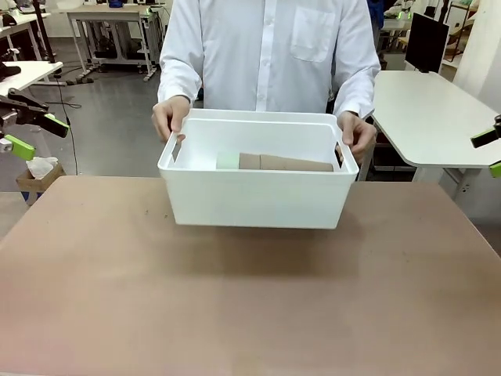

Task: Stack the cups and store them in the basket.
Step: Place the stack of Reusable plastic cups into the Pantry Basket.

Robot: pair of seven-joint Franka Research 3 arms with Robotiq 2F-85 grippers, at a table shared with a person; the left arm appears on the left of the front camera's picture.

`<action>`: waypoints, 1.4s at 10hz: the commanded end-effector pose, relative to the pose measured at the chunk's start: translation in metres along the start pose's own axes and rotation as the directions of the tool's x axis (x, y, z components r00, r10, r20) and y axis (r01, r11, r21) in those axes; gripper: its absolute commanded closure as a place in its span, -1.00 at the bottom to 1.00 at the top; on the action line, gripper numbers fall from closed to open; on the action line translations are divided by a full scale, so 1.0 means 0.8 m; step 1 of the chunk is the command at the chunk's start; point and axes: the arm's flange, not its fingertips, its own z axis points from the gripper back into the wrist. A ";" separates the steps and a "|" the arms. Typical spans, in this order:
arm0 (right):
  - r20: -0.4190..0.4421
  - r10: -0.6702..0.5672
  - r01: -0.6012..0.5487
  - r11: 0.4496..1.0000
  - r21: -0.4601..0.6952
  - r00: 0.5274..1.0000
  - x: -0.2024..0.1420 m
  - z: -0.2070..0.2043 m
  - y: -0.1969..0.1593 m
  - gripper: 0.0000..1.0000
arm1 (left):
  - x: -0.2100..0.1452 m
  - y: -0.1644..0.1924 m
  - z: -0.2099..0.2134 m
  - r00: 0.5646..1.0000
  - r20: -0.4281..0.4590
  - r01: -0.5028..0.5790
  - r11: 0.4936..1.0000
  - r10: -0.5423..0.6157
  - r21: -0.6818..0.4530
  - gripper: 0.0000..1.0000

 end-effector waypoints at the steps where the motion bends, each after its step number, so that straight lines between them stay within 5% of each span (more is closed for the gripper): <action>1: 0.017 -0.013 0.012 1.000 0.002 1.000 0.004 0.004 -0.002 -1.00 | 0.005 -0.001 0.001 1.000 0.004 -0.007 1.000 0.007 0.004 -1.00; 14: 0.017 -0.013 0.012 1.000 0.002 1.000 0.004 0.004 -0.002 -1.00 | 0.005 -0.001 0.001 1.000 0.004 -0.007 1.000 0.007 0.004 -1.00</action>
